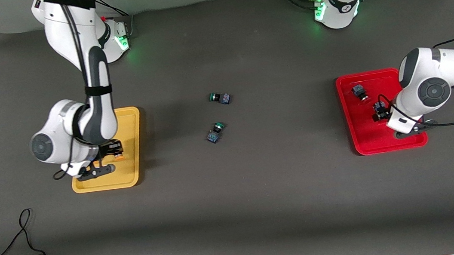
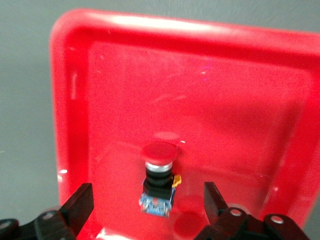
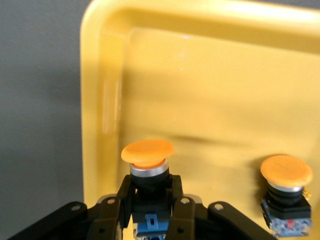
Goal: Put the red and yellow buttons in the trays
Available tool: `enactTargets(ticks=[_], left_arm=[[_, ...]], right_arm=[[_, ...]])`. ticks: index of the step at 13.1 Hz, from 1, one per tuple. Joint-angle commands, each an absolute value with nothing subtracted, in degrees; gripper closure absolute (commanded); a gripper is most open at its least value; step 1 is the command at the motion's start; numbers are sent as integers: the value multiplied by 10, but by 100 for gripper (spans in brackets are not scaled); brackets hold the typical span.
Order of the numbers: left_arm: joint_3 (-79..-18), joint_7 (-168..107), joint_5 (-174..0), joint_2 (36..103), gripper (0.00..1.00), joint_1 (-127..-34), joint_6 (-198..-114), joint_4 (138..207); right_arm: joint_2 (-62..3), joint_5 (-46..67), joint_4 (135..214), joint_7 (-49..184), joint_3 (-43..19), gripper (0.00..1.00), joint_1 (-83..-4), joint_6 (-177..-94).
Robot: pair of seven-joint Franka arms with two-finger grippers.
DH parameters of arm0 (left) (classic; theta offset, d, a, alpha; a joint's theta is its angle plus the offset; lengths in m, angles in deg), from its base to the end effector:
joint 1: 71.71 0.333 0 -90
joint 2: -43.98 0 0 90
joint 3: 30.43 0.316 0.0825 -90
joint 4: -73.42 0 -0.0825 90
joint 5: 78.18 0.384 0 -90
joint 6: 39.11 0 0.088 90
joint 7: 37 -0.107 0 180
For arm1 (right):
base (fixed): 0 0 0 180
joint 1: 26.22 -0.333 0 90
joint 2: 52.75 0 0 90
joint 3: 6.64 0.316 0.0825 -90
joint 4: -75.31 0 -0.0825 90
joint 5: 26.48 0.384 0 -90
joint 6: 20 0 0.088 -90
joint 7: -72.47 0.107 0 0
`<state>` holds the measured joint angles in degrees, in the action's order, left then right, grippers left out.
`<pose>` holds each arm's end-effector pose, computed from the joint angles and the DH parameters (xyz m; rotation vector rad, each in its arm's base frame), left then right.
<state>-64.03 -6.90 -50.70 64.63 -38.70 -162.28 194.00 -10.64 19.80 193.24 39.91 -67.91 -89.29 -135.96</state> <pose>0.5525 0.0149 0.2545 -2.8952 -0.3025 0.2496 0.5510 0.0581 0.2154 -3.0412 -0.1961 0.3421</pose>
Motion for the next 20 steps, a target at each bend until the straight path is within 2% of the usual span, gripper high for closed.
enactTargets(ticks=[1,2,4,6,8,10,12,14,19,20], left_arm=[[-672,-115,-588,555,1,-387,-1516,1910],[-672,-170,-636,543,1,-387,-1463,1870],[-667,-249,-697,537,1,-385,-1345,1772],[-670,-256,-697,497,1,-387,-1297,1739],[-670,-289,-701,450,1,-390,-1294,1738],[-672,-318,-703,440,1,-390,-1293,1735],[-673,-318,-704,439,1,-392,-1293,1728],[-673,-319,-706,440,1,-392,-1290,1719],[-667,-333,-716,442,1,-389,-1267,1691],[-667,-335,-716,442,1,-387,-1267,1691]], right_arm=[[-107,209,1928,396,-673,31,-877,-1362],[-107,209,1925,401,-673,0,-876,-1361],[-116,198,1910,445,-676,0,-878,-1356],[-139,154,1894,487,-696,0,-891,-1350],[-160,116,1852,529,-723,0,-901,-1286],[-167,75,1791,569,-776,0,-935,-1194],[-167,69,1752,578,-838,0,-977,-1136],[-167,69,1744,578,-887,0,-1015,-1113],[-171,44,1724,594,-949,0,-1072,-1089],[-195,31,1722,609,-950,0,-1076,-1083]])
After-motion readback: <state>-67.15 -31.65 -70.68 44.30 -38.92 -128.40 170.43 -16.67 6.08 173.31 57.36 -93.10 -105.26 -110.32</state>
